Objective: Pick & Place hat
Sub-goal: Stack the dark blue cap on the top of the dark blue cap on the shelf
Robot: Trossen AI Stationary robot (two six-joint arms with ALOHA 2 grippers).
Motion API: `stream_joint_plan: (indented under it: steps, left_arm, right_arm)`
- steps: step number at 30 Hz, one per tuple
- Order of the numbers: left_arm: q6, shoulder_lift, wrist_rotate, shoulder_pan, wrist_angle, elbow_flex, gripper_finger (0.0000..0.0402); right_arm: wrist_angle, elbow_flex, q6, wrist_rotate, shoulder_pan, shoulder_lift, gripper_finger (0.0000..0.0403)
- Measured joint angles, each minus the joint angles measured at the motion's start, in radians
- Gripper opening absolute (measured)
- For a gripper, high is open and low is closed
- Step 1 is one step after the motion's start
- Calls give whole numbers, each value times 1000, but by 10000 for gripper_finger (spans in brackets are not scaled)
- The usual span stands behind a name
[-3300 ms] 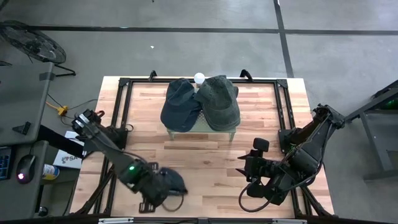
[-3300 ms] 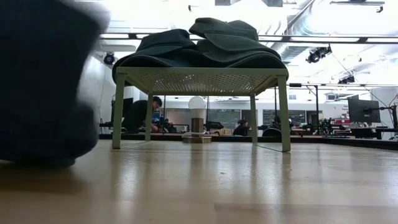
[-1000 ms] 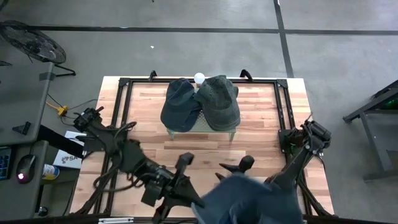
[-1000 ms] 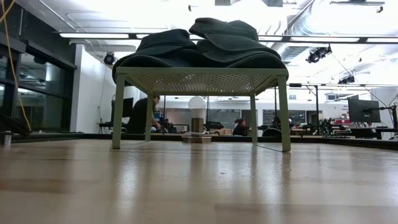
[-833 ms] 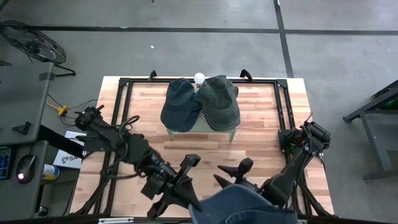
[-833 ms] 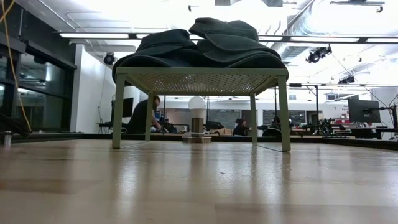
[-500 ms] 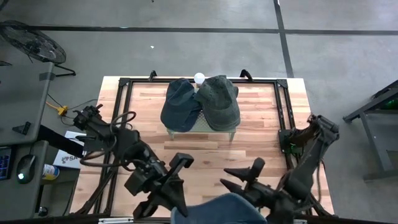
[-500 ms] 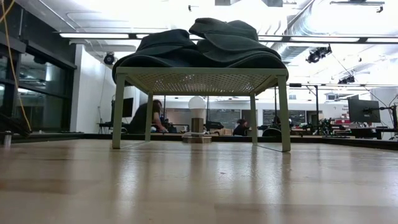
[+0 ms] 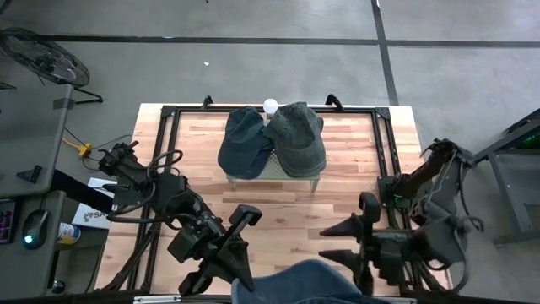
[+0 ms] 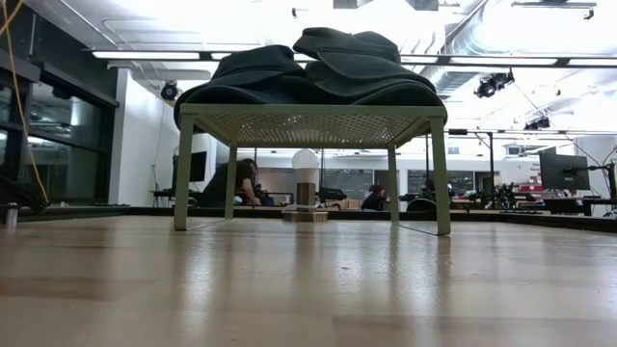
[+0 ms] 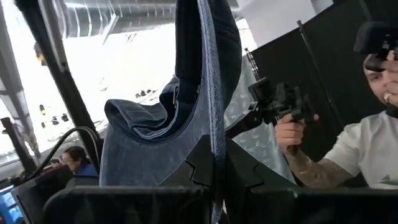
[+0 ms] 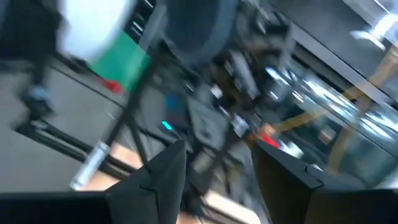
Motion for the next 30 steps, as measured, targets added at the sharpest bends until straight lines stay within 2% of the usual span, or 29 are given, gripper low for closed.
stream_joint_plan:
  steps: [2, 7, 14, 23, 30]
  left_arm:
    - [0, -2, -15, 0, 1, 0, 5]
    - [0, -1, -23, 1, -2, 0, 5]
    - [3, -1, -40, 1, -12, 0, 5]
    - [4, -1, -78, 1, -29, 0, 5]
    - [16, -1, -144, 1, -45, 0, 5]
  right_arm:
    - [24, 0, -22, -70, 0, -10, 177]
    - [84, 0, -111, -93, -5, -12, 177]
    - [165, 0, -184, -212, -44, -12, 177]
    - [174, 0, -149, -417, -95, -12, 177]
    - [181, 0, -132, -493, -100, -12, 176]
